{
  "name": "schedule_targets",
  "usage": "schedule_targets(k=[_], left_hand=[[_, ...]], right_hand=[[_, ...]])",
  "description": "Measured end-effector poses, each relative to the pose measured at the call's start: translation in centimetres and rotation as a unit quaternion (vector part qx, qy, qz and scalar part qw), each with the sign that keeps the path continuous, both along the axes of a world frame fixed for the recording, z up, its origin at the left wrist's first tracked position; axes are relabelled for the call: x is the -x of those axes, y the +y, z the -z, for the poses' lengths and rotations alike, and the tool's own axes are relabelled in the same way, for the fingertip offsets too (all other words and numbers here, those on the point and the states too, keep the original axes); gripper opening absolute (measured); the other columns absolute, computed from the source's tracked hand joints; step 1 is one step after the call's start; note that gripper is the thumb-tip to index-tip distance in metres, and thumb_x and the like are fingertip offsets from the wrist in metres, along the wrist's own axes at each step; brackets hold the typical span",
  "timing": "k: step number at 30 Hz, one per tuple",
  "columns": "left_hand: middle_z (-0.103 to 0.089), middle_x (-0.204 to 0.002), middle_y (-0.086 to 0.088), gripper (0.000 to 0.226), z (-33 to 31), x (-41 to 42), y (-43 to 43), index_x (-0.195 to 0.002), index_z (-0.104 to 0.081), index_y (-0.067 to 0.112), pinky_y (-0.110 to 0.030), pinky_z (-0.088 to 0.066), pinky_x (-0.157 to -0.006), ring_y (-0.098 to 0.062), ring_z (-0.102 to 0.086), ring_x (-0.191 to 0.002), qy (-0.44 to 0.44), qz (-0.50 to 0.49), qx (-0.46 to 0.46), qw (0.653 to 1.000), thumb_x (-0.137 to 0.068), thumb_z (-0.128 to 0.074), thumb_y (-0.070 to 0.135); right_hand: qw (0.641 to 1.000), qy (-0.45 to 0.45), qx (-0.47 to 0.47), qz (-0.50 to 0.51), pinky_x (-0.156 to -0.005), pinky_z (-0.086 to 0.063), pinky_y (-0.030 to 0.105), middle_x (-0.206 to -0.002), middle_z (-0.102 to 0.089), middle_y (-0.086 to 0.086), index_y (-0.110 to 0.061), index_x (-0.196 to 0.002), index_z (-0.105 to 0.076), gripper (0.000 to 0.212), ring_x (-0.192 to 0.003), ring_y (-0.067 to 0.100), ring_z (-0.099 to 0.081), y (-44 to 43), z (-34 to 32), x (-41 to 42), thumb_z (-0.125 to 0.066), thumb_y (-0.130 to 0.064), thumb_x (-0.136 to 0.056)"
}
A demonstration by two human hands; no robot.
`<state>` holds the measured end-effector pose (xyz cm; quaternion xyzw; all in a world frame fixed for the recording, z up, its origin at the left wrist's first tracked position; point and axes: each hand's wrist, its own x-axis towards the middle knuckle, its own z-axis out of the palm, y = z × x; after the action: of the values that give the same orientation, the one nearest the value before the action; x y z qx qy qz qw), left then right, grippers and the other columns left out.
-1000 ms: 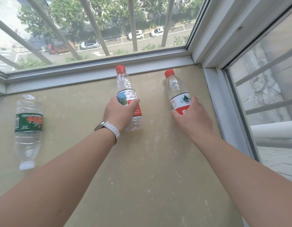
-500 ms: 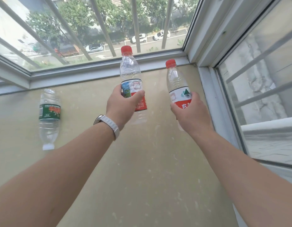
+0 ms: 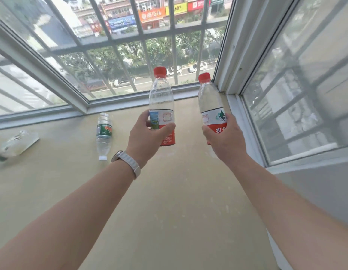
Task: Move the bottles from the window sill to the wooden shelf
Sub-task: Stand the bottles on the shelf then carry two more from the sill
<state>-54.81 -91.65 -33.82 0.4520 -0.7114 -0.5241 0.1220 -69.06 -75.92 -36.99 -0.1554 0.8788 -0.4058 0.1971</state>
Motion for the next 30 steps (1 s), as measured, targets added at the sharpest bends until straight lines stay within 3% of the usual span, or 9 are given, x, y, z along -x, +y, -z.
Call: schedule_targets(k=[4, 8, 14, 19, 23, 30], left_hand=[[-0.064, -0.106, 0.009, 0.059, -4.3, -2.2, 2.0, -0.129, -0.053, 0.03, -0.027, -0.056, -0.077, -0.009, -0.068, -0.091, 0.016, -0.008, 0.009, 1.0, -0.077, -0.081, 0.038], [-0.061, -0.108, 0.007, 0.065, -8.3, -5.1, 5.2, -0.134, -0.047, 0.031, -0.027, -0.055, -0.075, -0.009, -0.066, -0.092, 0.037, -0.015, 0.009, 0.999, -0.078, -0.082, 0.035], [-0.061, -0.11, 0.002, 0.062, -13.6, -8.7, 9.2, -0.131, -0.049, 0.028, -0.015, -0.051, -0.063, -0.009, -0.067, -0.09, 0.091, -0.051, 0.006, 0.994, -0.079, -0.082, 0.029], [-0.063, -0.112, 0.001, 0.062, -15.9, -11.1, 12.5, -0.131, -0.049, 0.031, -0.018, -0.054, -0.066, -0.008, -0.068, -0.088, 0.125, -0.059, 0.009, 0.99, -0.079, -0.082, 0.027], [-0.064, -0.111, 0.001, 0.06, -17.3, -12.4, 13.2, -0.129, -0.048, 0.03, -0.013, -0.053, -0.06, 0.0, -0.068, -0.08, 0.141, -0.052, 0.019, 0.988, -0.08, -0.081, 0.024], [-0.065, -0.116, 0.004, 0.073, -18.5, -15.0, 10.8, -0.141, -0.044, 0.028, -0.019, -0.056, -0.067, -0.004, -0.068, -0.089, 0.162, -0.003, 0.026, 0.987, -0.079, -0.082, 0.031]], right_hand=[[0.999, -0.007, 0.042, -0.009, -0.069, -0.056, 0.04, -0.097, -0.062, -0.009, -0.034, -0.112, -0.042, 0.048, -0.08, 0.015, -0.066, 2.0, -4.8, -2.0, -0.068, -0.051, -0.075], [0.996, -0.006, 0.087, -0.01, -0.068, -0.059, 0.042, -0.096, -0.062, -0.007, -0.036, -0.111, -0.045, 0.048, -0.077, 0.012, -0.066, 5.2, -8.9, -4.7, -0.07, -0.05, -0.072], [0.987, -0.002, 0.154, -0.044, -0.062, -0.055, 0.026, -0.089, -0.059, -0.012, -0.03, -0.113, -0.043, 0.043, -0.064, -0.009, -0.06, 8.6, -15.5, -7.8, -0.074, -0.027, -0.083], [0.981, -0.003, 0.189, -0.05, -0.065, -0.058, 0.033, -0.087, -0.059, -0.012, -0.028, -0.117, -0.044, 0.046, -0.063, -0.006, -0.061, 10.4, -19.2, -10.1, -0.074, -0.025, -0.082], [0.974, 0.007, 0.218, -0.055, -0.056, -0.051, 0.014, -0.089, -0.06, -0.012, -0.024, -0.117, -0.042, 0.047, -0.061, -0.007, -0.06, 11.1, -21.2, -11.6, -0.074, -0.019, -0.082], [0.967, 0.022, 0.254, -0.016, -0.055, -0.049, 0.012, -0.091, -0.064, -0.011, -0.02, -0.121, -0.048, 0.052, -0.066, -0.006, -0.062, 11.3, -24.0, -16.0, -0.078, -0.015, -0.08]])
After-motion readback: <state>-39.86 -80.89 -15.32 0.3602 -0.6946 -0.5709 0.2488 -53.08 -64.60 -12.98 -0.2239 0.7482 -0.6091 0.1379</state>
